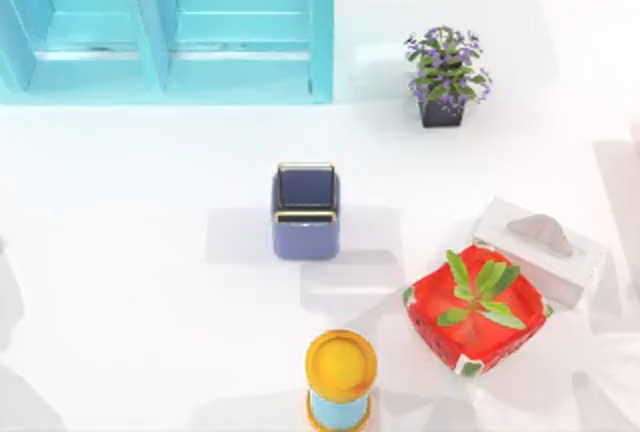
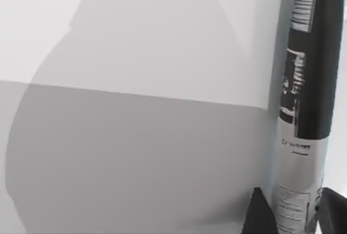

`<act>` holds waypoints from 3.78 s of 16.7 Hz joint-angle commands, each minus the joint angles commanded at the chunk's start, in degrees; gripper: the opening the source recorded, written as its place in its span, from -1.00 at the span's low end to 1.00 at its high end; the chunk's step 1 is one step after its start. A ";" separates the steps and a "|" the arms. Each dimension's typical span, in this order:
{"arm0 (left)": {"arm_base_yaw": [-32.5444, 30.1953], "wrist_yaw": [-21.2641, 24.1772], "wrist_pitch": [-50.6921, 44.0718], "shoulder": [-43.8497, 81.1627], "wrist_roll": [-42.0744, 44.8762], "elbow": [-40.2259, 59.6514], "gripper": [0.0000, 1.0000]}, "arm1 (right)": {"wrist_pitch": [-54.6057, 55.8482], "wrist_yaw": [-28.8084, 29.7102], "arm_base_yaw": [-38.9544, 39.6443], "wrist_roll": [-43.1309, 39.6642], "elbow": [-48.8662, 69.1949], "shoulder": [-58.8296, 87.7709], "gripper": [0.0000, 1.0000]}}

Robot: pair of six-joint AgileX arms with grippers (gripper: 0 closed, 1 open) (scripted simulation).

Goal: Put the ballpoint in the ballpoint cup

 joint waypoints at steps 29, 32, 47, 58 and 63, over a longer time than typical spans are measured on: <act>15.54 -3.26 -54.22 -27.54 18.53 10.05 -1.00 | 0.00 0.00 0.00 0.00 0.00 0.00 1.00; 3.91 -15.63 -56.32 -20.64 8.26 15.90 -1.00 | 0.00 0.00 0.00 0.00 0.00 0.00 1.00; -81.75 -107.56 -62.19 14.09 -55.37 42.28 -1.00 | 0.00 0.00 0.00 0.00 0.00 0.00 1.00; -94.82 -119.35 -53.39 16.35 -66.29 42.51 -1.00 | 0.00 0.00 0.00 0.00 0.00 0.00 1.00; -94.74 -120.21 -59.88 18.04 -70.11 44.98 -1.00 | 0.00 0.00 0.00 0.00 0.00 0.00 1.00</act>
